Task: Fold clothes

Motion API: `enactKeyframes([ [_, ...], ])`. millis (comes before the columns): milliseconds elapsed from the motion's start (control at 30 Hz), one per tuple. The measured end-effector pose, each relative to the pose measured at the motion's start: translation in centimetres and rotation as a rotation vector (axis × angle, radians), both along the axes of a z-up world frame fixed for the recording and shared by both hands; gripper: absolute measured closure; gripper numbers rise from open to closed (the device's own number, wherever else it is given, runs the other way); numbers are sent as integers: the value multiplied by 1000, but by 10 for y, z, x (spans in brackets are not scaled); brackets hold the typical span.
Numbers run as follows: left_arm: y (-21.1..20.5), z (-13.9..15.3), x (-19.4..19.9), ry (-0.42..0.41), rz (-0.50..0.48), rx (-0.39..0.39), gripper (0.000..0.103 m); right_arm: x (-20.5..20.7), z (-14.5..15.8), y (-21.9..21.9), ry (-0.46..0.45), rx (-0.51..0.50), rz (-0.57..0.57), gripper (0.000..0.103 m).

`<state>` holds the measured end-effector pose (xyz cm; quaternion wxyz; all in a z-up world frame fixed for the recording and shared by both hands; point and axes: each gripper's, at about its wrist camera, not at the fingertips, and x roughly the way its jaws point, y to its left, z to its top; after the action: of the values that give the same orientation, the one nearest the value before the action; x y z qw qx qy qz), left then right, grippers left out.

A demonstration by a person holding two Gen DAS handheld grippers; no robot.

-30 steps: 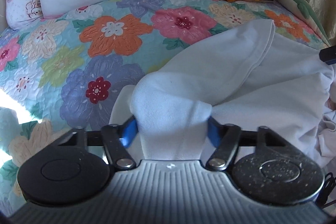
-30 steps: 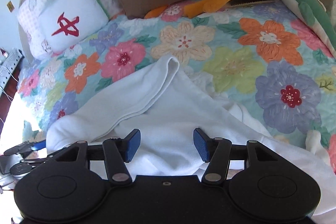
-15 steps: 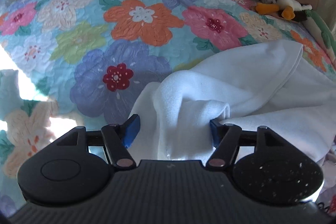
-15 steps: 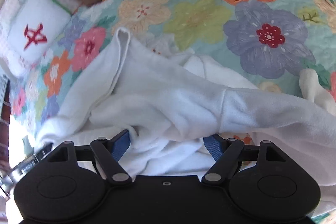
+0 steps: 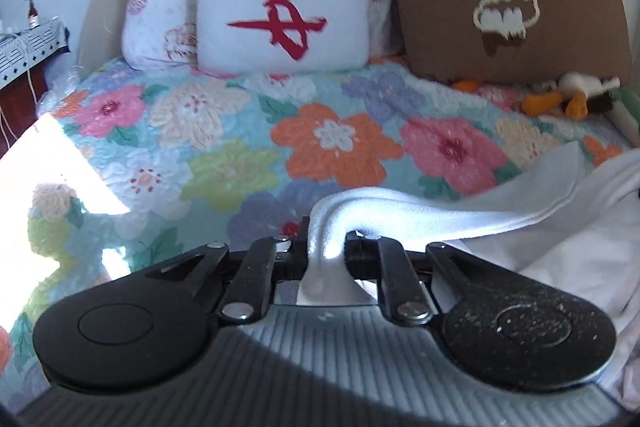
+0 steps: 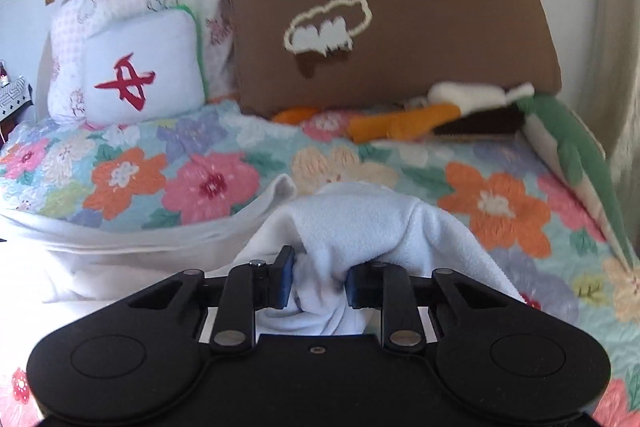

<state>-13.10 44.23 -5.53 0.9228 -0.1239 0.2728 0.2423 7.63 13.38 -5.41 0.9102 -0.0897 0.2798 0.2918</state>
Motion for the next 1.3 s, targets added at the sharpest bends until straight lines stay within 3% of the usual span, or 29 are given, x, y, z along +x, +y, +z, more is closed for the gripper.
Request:
enactKeyframes([
  [100, 15, 15, -28, -92, 94, 21, 91, -2, 22, 10, -130, 51, 37, 75],
  [200, 32, 21, -48, -158, 205, 24, 91, 7, 39, 28, -201, 111, 91, 75],
  [233, 39, 22, -52, -182, 240, 6, 91, 10, 40, 35, -219, 121, 105, 73],
  [267, 46, 20, -55, -193, 274, -10, 91, 13, 38, 45, -233, 128, 108, 63],
  [333, 59, 11, -51, -152, 330, -24, 91, 22, 30, 59, -183, 108, 113, 49],
  [500, 81, -38, -21, 148, 369, -126, 90, 29, -5, 69, 39, 65, 106, 46],
  [567, 83, -49, -16, 204, 363, -164, 89, 28, -17, 69, 137, 32, 108, 45],
  [767, 73, -48, -12, 234, 316, -129, 81, 21, -48, 51, 441, -17, 52, 42],
  [900, 77, -55, -13, 235, 279, -229, 67, 17, -58, 38, 547, -1, 33, 41],
  [1033, 80, -59, -17, 181, 247, -358, 43, 15, -56, 39, 522, -6, 42, 38],
  [1133, 80, -64, -18, 171, 222, -430, 33, 14, -58, 41, 555, 5, 59, 36],
  [1300, 76, -69, -18, 232, 210, -433, 33, 3, -58, 47, 590, -20, 110, 33],
])
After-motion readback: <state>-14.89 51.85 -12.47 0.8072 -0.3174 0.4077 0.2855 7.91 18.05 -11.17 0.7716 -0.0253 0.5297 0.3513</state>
